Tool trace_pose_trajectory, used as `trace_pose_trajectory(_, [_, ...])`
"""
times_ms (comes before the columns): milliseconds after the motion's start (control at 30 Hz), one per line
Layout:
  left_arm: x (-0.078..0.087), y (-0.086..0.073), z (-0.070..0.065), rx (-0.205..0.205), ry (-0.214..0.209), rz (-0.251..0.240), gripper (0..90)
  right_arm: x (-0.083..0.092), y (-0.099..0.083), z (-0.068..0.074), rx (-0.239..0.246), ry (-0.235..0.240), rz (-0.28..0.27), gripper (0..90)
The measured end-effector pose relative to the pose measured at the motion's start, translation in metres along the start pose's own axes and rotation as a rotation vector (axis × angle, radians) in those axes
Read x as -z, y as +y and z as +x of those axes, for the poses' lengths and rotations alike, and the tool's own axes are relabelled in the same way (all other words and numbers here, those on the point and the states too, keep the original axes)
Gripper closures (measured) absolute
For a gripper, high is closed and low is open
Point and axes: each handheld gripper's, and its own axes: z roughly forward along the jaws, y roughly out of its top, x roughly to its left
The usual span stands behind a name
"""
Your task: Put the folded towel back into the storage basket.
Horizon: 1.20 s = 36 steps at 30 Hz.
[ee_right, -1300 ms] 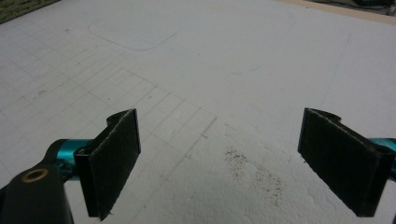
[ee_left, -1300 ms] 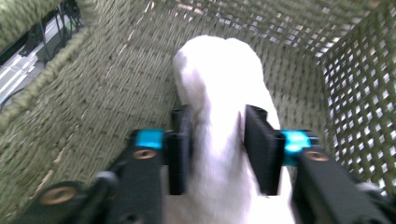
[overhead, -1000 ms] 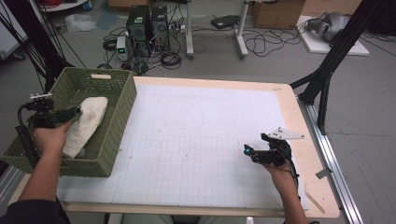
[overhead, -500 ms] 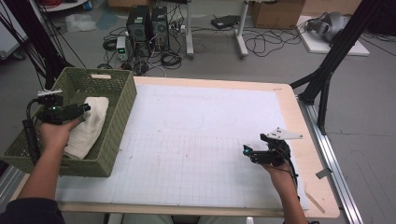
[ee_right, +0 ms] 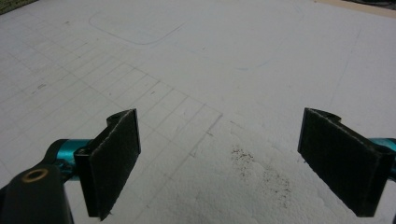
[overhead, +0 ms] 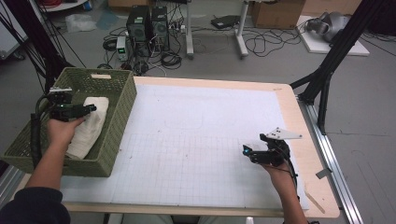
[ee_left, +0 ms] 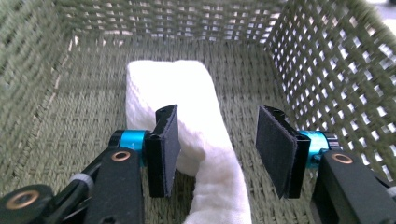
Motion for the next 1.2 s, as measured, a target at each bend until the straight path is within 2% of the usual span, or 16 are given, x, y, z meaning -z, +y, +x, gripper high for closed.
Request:
trace_pose_trajectory(100, [-0.006, -0.003, 0.001, -0.021, -0.001, 0.056, 60.9, 0.000, 0.000, 0.000, -0.005, 0.000, 0.001, 12.4])
trace_pose_trajectory(167, [-0.007, -0.005, 0.000, -0.045, 0.010, 0.082, 80.0, 0.000, 0.000, 0.000, -0.005, -0.001, 0.002, 12.4])
trace_pose_trajectory(233, [-0.006, -0.005, 0.001, -0.039, 0.028, 0.084, 86.2, 0.000, -0.001, -0.001, -0.005, -0.002, 0.000, 12.4])
trace_pose_trajectory(333, [-0.001, -0.003, 0.008, 0.010, 0.060, 0.068, 86.7, 0.000, -0.001, -0.001, -0.004, -0.001, 0.002, 12.4])
trace_pose_trajectory(400, [0.003, -0.005, 0.015, 0.057, 0.077, 0.052, 86.7, 0.000, -0.001, 0.000, -0.005, -0.001, 0.001, 12.4])
trace_pose_trajectory(500, [0.007, -0.010, 0.027, 0.113, 0.135, 0.055, 86.5, 0.000, -0.001, -0.001, -0.005, -0.001, 0.001, 12.4])
trace_pose_trajectory(567, [0.008, -0.014, 0.033, 0.133, 0.171, 0.071, 86.0, 0.000, -0.001, -0.001, -0.004, -0.001, 0.002, 12.4])
trace_pose_trajectory(633, [0.008, -0.015, 0.035, 0.117, 0.210, 0.080, 84.9, 0.000, -0.001, 0.000, -0.006, 0.000, 0.006, 12.4])
trace_pose_trajectory(700, [0.007, -0.015, 0.034, 0.084, 0.247, 0.088, 78.7, -0.001, -0.001, 0.001, -0.003, 0.002, 0.009, 12.4])
trace_pose_trajectory(800, [0.009, -0.014, 0.033, 0.051, 0.278, 0.064, 70.4, 0.000, -0.001, 0.001, -0.002, 0.001, 0.003, 12.4])
trace_pose_trajectory(900, [0.011, -0.014, 0.032, 0.002, 0.292, 0.052, 69.3, 0.000, -0.001, 0.000, -0.005, 0.000, 0.002, 12.4])
trace_pose_trajectory(967, [0.012, -0.014, 0.033, -0.019, 0.278, 0.048, 70.7, 0.000, -0.001, 0.000, -0.004, 0.000, 0.004, 12.5])
trace_pose_trajectory(1100, [0.018, -0.010, 0.027, -0.053, 0.183, -0.033, 80.5, 0.000, -0.001, 0.000, 0.001, 0.000, 0.002, 12.4])
trace_pose_trajectory(1200, [0.019, -0.010, 0.025, -0.081, 0.108, -0.051, 85.8, 0.000, -0.001, 0.000, 0.002, -0.002, 0.002, 12.4])
